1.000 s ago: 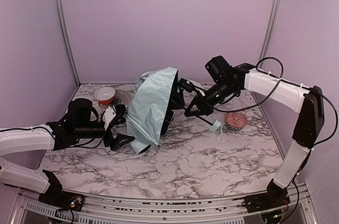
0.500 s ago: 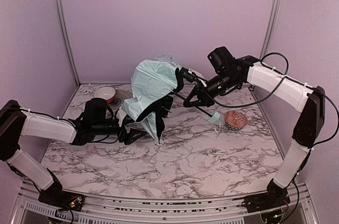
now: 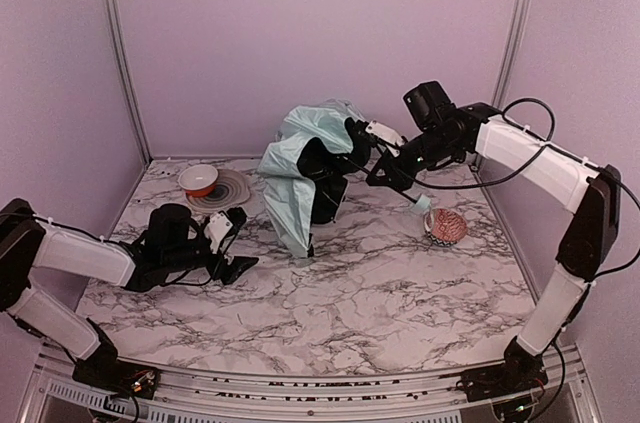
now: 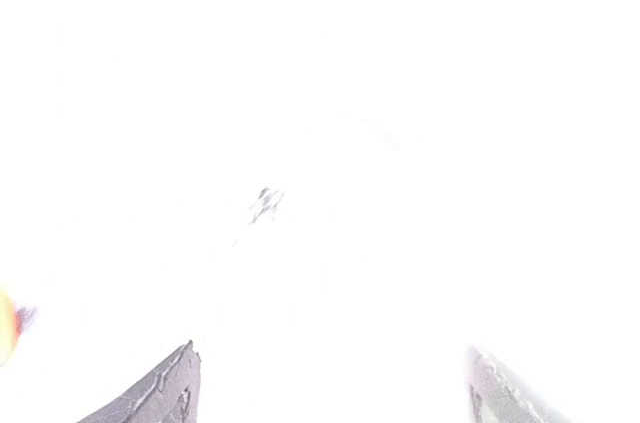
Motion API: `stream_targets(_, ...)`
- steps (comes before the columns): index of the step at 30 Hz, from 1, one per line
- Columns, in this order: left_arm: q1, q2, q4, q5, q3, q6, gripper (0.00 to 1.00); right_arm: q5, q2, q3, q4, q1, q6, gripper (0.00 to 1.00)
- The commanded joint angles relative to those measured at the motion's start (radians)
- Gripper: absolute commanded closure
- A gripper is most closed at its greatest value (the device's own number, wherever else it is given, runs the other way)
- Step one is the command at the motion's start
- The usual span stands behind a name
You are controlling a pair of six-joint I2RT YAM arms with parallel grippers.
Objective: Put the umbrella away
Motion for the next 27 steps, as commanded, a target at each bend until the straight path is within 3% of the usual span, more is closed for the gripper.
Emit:
stream_targets(1, 0.006, -0.092, 0.021, -0.103, -0.024, 0.0, 0.1, 0.321, -0.007, 0.107, 0.195, -0.013, -0.015, 1.0)
stream_targets(4, 0.006, -0.159, 0.02, -0.096, -0.004, -0.041, 0.1, 0.521, -0.006, 0.135, 0.274, -0.014, -0.067, 1.0)
stream_targets(7, 0.007, -0.224, 0.011, -0.01, 0.063, -0.097, 0.12, 0.572, -0.026, 0.14, 0.324, -0.001, -0.132, 1.0)
stream_targets(12, -0.011, -0.254, -0.001, 0.111, 0.261, -0.191, 0.14, 0.654, -0.144, -0.109, 0.489, 0.141, -0.407, 1.0)
stream_targets(16, -0.085, -0.273, -0.009, 0.135, 0.331, -0.105, 0.1, 0.63, -0.129, -0.098, 0.446, 0.153, -0.372, 1.0)
stream_targets(20, -0.096, -0.226, -0.041, 0.21, 0.369, -0.182, 0.1, 0.622, -0.116, -0.11, 0.452, 0.166, -0.351, 1.0)
stream_targets(23, -0.128, -0.176, -0.065, 0.134, 0.369, -0.213, 0.13, 0.593, -0.111, -0.097, 0.456, 0.169, -0.32, 1.0)
stream_targets(27, -0.156, -0.168, -0.044, -0.187, 0.329, -0.196, 0.13, 0.554, -0.124, -0.091, 0.451, 0.178, -0.316, 1.0)
